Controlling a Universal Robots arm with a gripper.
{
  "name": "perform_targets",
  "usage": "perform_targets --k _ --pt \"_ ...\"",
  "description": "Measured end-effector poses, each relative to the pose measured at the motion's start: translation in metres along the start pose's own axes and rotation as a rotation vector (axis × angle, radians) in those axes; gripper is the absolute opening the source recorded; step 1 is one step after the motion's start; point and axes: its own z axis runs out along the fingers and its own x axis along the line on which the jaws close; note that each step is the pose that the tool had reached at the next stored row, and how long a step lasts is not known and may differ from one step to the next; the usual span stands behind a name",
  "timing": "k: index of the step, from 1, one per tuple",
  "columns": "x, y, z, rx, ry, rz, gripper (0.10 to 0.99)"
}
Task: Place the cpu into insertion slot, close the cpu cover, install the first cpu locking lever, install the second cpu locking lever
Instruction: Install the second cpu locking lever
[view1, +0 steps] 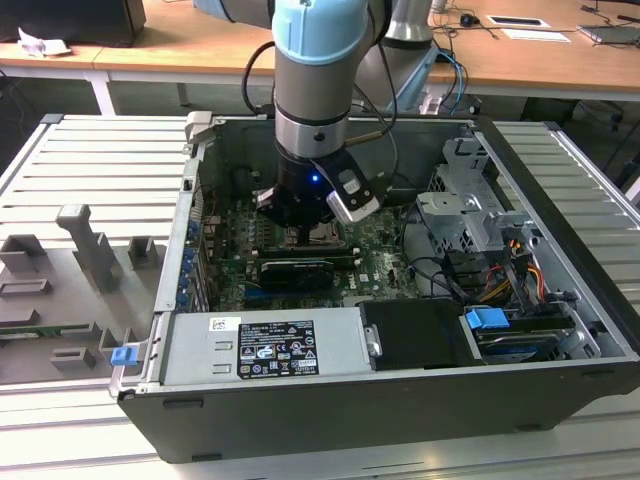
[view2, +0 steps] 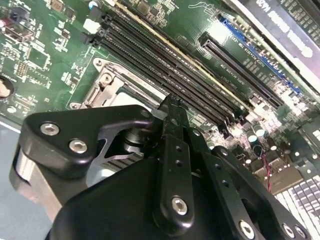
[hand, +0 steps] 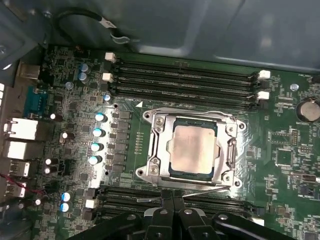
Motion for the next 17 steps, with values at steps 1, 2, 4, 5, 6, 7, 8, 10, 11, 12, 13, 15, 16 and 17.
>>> perform_targets --k 1,2,4,5,6,7,8,10,11,12,13,15,16,17 --pt "0.0005 0.0 0.0009 0.0 0.0001 -0.001 0.106" --pt "0.0008 -0.0001 0.0014 0.0 0.0002 -0.001 0.106" --pt "0.0009 -0.0002 0.0022 -0.002 0.0001 -0.002 0.106" --pt "0.001 -0.0002 0.0028 -0.003 0.0 -0.002 0.106" --pt "0.001 -0.0003 0.0033 -0.003 -0.0001 -0.002 0.106" --pt "0.001 -0.0003 0.0034 -0.003 -0.0001 -0.002 0.106" --pt "0.001 -0.0003 0.0034 -0.003 -0.0001 -0.002 0.106" --pt "0.001 -0.0003 0.0035 -0.003 -0.0001 -0.002 0.106" --pt "0.001 -0.0003 0.0036 -0.003 -0.0001 -0.002 0.106" --pt "0.001 -0.0003 0.0037 -0.003 -0.0001 -0.002 0.106" --pt "0.0012 -0.0004 0.0041 -0.004 -0.0003 -0.002 0.106" --pt "0.0031 -0.0002 0.0051 -0.007 -0.0009 -0.002 0.106" --pt "0.0045 -0.0002 0.0058 -0.008 -0.001 -0.002 0.106" --pt "0.0056 -0.0004 0.0065 -0.009 -0.0012 -0.002 0.106"
